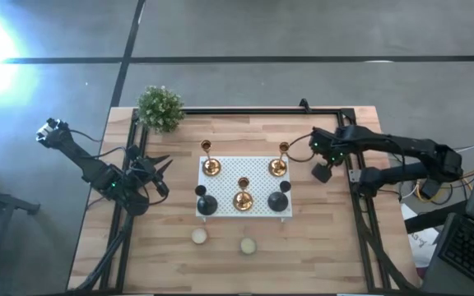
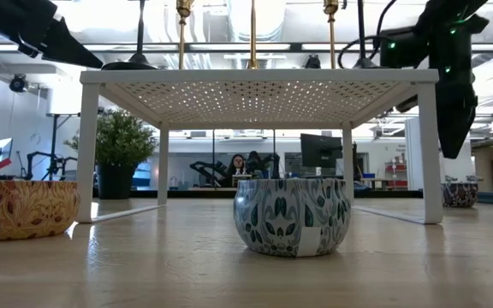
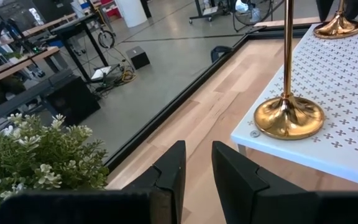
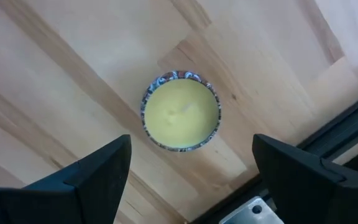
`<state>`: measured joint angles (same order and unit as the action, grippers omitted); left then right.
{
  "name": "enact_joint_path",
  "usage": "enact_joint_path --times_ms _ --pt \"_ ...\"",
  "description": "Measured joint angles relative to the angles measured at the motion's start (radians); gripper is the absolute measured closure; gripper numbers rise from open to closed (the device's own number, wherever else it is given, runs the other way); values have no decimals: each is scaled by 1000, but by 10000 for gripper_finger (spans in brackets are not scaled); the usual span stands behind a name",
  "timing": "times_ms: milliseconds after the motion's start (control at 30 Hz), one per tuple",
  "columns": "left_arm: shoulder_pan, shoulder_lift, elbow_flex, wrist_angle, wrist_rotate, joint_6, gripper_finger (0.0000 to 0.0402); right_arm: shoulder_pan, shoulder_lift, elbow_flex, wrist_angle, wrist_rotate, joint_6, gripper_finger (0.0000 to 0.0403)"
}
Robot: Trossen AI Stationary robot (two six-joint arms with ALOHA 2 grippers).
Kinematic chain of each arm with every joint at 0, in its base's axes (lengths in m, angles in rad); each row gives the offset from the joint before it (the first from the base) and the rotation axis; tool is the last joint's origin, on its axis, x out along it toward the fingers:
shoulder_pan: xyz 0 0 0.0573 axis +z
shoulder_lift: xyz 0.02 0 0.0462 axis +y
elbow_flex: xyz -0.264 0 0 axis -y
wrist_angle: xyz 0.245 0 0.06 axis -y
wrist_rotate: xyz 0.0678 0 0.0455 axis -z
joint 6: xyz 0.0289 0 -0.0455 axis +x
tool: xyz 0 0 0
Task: Pick & Place candle stick holders
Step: Put the right scented candle on the shelf
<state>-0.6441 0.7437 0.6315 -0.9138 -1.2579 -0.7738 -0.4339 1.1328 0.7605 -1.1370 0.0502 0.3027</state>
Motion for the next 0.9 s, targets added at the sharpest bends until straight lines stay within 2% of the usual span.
enact_joint_path --times_ms 233,433,600,900 --pt "0 0 0 -4 0 6 319 -44 57 -14 63 -67 -30 76" --pt "0 0 0 -6 0 7 319 -60 92 -49 78 -69 -22 67" --pt "0 0 0 -6 1 7 319 -64 93 -103 134 -79 -7 65" --pt "0 0 0 -6 1 7 319 -65 93 -115 199 -112 35 74"
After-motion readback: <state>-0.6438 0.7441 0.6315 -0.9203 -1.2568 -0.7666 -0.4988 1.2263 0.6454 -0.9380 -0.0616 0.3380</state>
